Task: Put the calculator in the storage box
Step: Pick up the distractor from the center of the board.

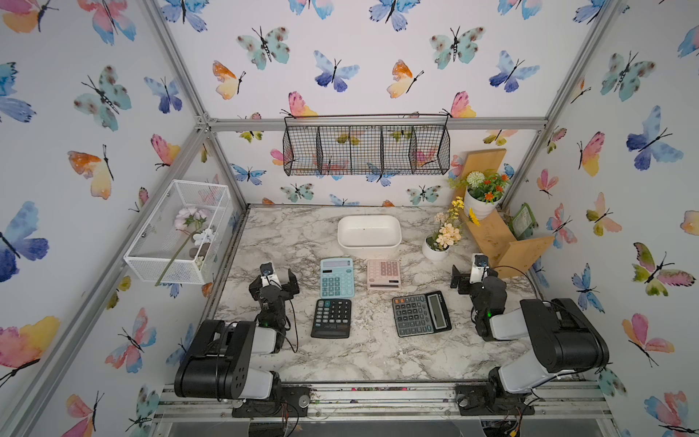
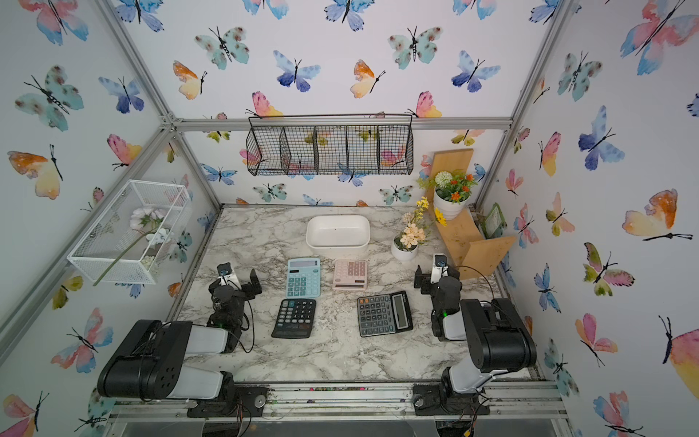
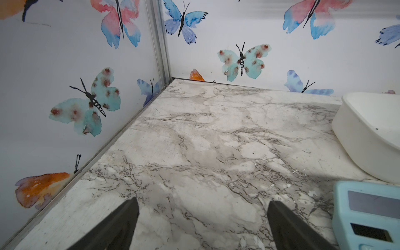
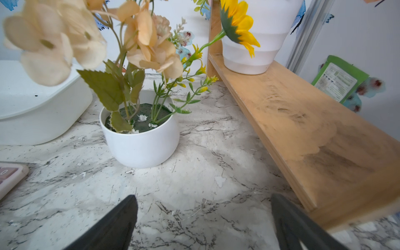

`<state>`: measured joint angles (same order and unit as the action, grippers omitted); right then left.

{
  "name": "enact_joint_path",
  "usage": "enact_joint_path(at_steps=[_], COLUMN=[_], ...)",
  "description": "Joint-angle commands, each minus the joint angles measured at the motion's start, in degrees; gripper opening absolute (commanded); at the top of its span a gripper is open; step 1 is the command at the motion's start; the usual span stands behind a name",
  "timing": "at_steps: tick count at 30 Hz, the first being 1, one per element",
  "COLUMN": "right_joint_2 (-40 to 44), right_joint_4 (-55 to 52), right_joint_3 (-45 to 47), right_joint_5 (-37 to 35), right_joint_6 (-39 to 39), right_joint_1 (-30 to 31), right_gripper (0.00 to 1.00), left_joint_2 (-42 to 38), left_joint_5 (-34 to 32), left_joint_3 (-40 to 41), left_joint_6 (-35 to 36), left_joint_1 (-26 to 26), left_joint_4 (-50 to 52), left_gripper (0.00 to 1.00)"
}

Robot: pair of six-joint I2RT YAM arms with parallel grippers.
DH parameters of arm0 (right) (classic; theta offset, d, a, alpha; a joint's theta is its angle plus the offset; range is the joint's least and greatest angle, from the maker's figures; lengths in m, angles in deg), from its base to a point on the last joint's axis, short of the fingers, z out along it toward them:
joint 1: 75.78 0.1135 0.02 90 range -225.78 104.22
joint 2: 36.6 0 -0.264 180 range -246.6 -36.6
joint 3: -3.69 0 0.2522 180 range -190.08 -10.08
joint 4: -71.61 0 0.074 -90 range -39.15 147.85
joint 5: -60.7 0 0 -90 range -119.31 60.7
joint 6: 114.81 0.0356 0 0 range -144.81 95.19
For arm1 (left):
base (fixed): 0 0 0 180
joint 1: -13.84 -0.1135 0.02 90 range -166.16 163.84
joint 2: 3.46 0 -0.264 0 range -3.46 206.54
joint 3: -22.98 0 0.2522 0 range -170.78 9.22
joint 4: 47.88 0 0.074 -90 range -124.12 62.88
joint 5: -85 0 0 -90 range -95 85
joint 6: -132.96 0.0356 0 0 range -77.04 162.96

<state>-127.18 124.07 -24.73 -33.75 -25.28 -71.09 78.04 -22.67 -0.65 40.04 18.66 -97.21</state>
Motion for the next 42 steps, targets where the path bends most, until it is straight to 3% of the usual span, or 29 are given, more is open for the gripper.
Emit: enact_joint_path(at_steps=[1,6,8,10,14,17,22,28,34,38,42], right_joint_2=[0.1,0.6,1.9,5.9,13.9,17.5,17.1,22.0,21.7,15.3,8.6], right_joint_4=[-0.2,0.6,-1.3,-18.3,-31.1,-46.0,-63.5,-73.1,-76.5,-74.3,-70.7], right_joint_3=[-1.3,-0.8,-2.2,-9.1,-16.4,-24.0,-31.3,-29.6,-30.3,-32.8,-34.1], right_joint_5=[0.9,0.7,2.2,2.8,3.9,5.1,16.2,25.0,23.2,23.0,22.6], right_joint_6=[0.5,0.2,-1.1,-1.2,1.3,8.0,18.8,23.2,27.6,35.3,41.1], right_joint_1=[-0.2,-0.2,-0.1,0.0,0.8,0.8,1.0,1.3,1.4,1.4,1.5], right_gripper=[0.99,0.99,0.99,0.99,0.94,0.89,0.87,0.87,0.82,0.54,0.48], left_joint_2=[-0.9,-1.9,-7.1,-9.6,-16.7,-18.3,-14.9,-15.0,-13.3,-13.3,-14.0], left_joint_5=[1.7,1.5,1.4,-1.4,-0.3,0.9,4.7,8.9,8.9,9.3,8.6], left_joint_3=[-1.1,-1.3,-8.3,-13.3,-16.1,-19.7,-25.8,-29.6,-30.8,-31.0,-31.0], left_joint_6=[-0.5,1.4,1.1,-1.1,-7.0,-12.1,-15.2,-17.7,-17.7,-17.6,-17.5], left_joint_1=[-0.3,-0.2,0.5,0.8,1.1,2.6,8.4,11.6,13.7,13.7,13.7], left_joint_4=[-0.4,-2.0,16.6,24.9,32.4,41.1,51.7,59.8,61.2,61.4,62.0], left_gripper=[0.99,0.98,0.96,0.93,0.93,0.92,0.93,0.94,0.95,0.92,0.88])
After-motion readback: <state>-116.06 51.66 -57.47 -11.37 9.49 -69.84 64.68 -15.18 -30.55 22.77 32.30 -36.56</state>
